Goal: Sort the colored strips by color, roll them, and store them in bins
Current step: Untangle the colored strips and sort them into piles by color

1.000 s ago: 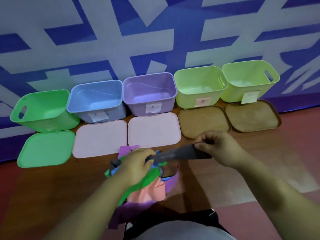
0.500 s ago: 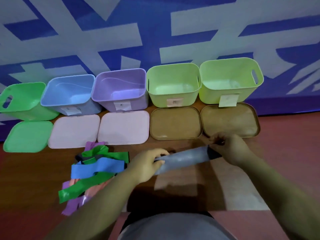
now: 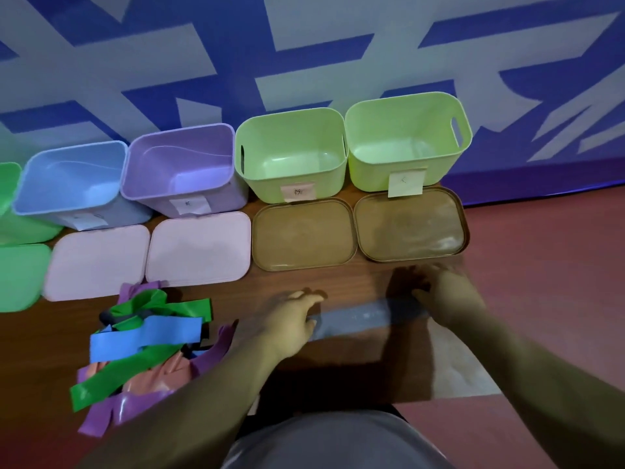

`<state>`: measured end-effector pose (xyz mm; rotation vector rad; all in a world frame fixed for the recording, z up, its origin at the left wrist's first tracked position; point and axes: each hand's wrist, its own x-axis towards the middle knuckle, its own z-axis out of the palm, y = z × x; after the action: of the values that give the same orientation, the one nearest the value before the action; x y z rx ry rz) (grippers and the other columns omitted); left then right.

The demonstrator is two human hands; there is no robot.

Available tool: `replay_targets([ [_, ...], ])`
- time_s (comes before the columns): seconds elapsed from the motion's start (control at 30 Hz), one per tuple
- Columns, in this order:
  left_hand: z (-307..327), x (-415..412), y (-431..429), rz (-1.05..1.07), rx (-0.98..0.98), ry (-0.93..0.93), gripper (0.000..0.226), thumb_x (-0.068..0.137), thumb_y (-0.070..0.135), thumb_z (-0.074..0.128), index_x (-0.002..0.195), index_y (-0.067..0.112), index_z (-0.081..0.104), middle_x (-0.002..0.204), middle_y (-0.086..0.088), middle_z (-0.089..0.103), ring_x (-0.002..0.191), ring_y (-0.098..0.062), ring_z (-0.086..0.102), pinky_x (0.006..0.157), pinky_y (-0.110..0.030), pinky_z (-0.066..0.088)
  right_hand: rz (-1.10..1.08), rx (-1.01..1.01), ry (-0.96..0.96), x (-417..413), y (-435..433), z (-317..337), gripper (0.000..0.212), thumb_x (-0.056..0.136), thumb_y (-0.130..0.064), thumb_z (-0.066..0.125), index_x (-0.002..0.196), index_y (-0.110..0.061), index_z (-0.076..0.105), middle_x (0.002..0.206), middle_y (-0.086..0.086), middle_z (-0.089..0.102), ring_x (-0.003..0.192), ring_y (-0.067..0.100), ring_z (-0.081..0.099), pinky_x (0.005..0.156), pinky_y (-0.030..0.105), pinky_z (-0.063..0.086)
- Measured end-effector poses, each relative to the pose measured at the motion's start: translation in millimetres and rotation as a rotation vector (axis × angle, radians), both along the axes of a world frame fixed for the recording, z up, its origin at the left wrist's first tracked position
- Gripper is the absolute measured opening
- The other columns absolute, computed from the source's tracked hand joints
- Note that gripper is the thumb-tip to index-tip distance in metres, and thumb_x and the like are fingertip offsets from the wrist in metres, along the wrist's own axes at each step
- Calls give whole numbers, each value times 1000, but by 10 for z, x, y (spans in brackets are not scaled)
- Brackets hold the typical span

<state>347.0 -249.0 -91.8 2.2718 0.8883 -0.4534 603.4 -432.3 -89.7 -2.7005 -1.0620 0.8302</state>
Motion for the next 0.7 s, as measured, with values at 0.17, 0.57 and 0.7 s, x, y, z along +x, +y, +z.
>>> replay_targets([
  [0.17, 121, -329, 110, 29, 97, -13, 51, 90, 36, 61, 139, 40, 47, 141, 12, 49, 132, -17, 46, 108, -35, 42, 130, 36, 30, -335, 222, 99, 49, 75, -43, 64, 124, -37, 60, 121, -5, 61, 106, 27, 57, 86, 39, 51],
  [0.57, 564, -1765, 580, 255, 380, -34, 54, 77, 48, 55, 127, 28, 62, 118, 2, 64, 110, -26, 60, 90, -41, 52, 497, 137, 218, -1612, 1197, 257, 52, 90, -36, 62, 139, -23, 51, 144, 2, 52, 130, 23, 47, 108, 25, 31],
  [0.7, 611, -2280, 782, 355, 408, -52, 57, 75, 51, 55, 124, 23, 66, 117, -1, 67, 106, -30, 62, 88, -42, 53, 546, 169, 245, -2097, 1537, 317, 51, 87, -36, 65, 135, -22, 55, 139, 3, 56, 129, 20, 49, 107, 21, 30],
])
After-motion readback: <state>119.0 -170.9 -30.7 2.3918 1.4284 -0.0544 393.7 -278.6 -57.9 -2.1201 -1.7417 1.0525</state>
